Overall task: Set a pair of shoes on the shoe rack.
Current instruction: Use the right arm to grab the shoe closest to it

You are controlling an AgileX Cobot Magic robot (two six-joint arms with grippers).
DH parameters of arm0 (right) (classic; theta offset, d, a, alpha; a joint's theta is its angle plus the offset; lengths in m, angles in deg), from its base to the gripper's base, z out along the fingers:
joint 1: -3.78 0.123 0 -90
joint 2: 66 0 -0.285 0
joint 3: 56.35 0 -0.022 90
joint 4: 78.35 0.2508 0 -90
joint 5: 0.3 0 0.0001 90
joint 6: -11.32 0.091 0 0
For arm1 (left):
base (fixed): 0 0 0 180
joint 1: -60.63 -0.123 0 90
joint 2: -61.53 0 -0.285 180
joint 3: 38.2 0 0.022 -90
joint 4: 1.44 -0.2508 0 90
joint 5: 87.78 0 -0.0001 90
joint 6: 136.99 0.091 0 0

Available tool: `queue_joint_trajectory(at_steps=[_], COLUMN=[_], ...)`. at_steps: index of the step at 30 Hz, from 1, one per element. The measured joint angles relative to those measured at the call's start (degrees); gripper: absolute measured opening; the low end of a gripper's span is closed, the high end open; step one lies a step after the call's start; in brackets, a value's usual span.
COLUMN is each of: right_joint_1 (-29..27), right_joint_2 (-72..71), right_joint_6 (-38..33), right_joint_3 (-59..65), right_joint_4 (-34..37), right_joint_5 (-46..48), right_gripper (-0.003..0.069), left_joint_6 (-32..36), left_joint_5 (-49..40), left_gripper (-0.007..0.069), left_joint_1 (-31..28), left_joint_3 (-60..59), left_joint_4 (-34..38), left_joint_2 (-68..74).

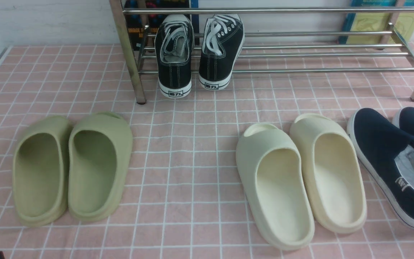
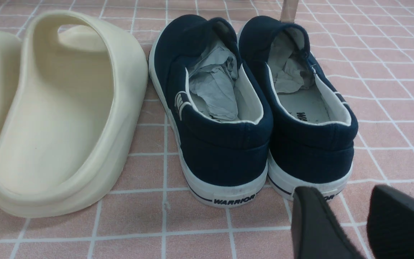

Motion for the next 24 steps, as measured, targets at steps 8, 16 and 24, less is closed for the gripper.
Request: queue_joint_trajectory(at_steps=[8,16,24], right_joint_1=[0.00,0.00,0.00], right_joint_2=[0.00,0.00,0.00], right_joint_6=[0.00,0.00,0.00], right_joint_3=[0.00,0.00,0.00], right_joint_4=[0.00,0.00,0.00], right_joint_5=[0.00,0.00,0.00], right_gripper=[0.0240,0.0240,0.0240], left_joint_6=[0.00,0.00,0.00], left_joint_5=[0.00,0.00,0.00], left_gripper=[0.0203,0.0213,0.0219], left_joint_1=[0.00,0.00,0.00], left_joint_3=[0.00,0.00,0.00], left_joint_4=[0.00,0.00,-0.05], left_joint_2=[0.00,0.00,0.00])
